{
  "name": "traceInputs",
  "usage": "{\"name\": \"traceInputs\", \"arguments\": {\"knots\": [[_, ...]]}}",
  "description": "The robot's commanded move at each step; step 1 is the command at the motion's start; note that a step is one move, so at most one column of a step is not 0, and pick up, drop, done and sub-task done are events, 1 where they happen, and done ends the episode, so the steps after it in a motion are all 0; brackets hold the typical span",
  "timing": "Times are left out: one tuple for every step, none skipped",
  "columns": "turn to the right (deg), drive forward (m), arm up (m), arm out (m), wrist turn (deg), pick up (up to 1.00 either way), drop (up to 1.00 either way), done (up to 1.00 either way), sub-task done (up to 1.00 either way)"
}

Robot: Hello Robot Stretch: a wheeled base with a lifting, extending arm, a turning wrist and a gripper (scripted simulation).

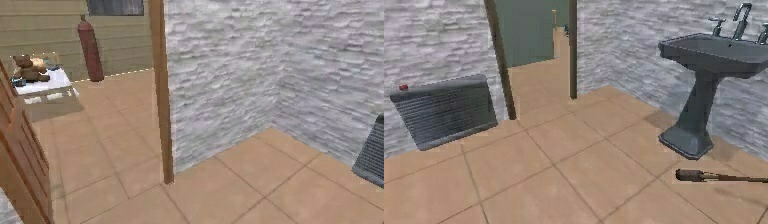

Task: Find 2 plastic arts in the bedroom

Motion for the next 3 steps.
{"name": "traceInputs", "arguments": {"knots": [[-33.0, 0.0, 0.0, 0.0, 0.0, 0.0, 0.0, 0.0, 0.0], [0.0, 0.2, 0.0, 0.0, 0.0, 0.0, 0.0, 0.0, 0.0], [12.0, 0.0, 0.0, 0.0, 0.0, 0.0, 0.0, 0.0, 0.0]]}}
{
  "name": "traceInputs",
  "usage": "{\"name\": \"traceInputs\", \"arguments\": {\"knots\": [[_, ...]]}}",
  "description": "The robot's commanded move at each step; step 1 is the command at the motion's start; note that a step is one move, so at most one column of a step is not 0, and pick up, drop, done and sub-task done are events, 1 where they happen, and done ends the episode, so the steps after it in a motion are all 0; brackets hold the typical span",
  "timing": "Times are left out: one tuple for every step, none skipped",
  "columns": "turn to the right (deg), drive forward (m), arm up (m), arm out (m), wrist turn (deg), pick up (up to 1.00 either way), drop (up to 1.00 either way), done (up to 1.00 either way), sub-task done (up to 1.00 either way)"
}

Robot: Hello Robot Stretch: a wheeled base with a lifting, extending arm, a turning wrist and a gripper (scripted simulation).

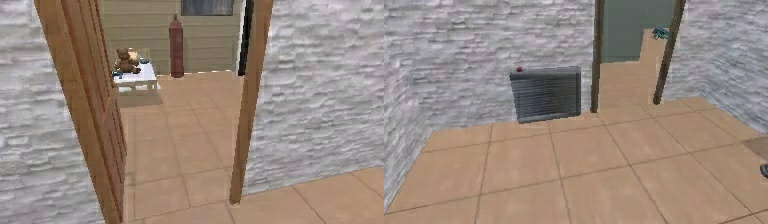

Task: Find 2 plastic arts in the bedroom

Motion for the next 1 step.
{"name": "traceInputs", "arguments": {"knots": [[0.0, 1.0, 0.0, 0.0, 0.0, 0.0, 0.0, 0.0, 0.0]]}}
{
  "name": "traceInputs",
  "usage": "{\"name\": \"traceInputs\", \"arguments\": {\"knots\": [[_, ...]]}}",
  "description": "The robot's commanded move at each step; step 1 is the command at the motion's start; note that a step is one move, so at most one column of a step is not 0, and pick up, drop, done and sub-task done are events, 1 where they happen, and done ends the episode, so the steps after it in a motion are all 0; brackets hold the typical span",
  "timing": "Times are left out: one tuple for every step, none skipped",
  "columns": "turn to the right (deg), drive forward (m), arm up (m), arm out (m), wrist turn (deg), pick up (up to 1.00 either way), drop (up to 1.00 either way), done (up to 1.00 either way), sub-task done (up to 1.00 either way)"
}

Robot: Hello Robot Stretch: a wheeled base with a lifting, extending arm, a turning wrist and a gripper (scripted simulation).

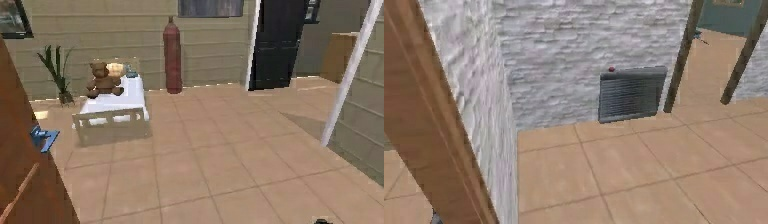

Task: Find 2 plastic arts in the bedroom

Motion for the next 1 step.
{"name": "traceInputs", "arguments": {"knots": [[6.0, 0.0, 0.0, 0.0, 0.0, 0.0, 0.0, 0.0, 0.0]]}}
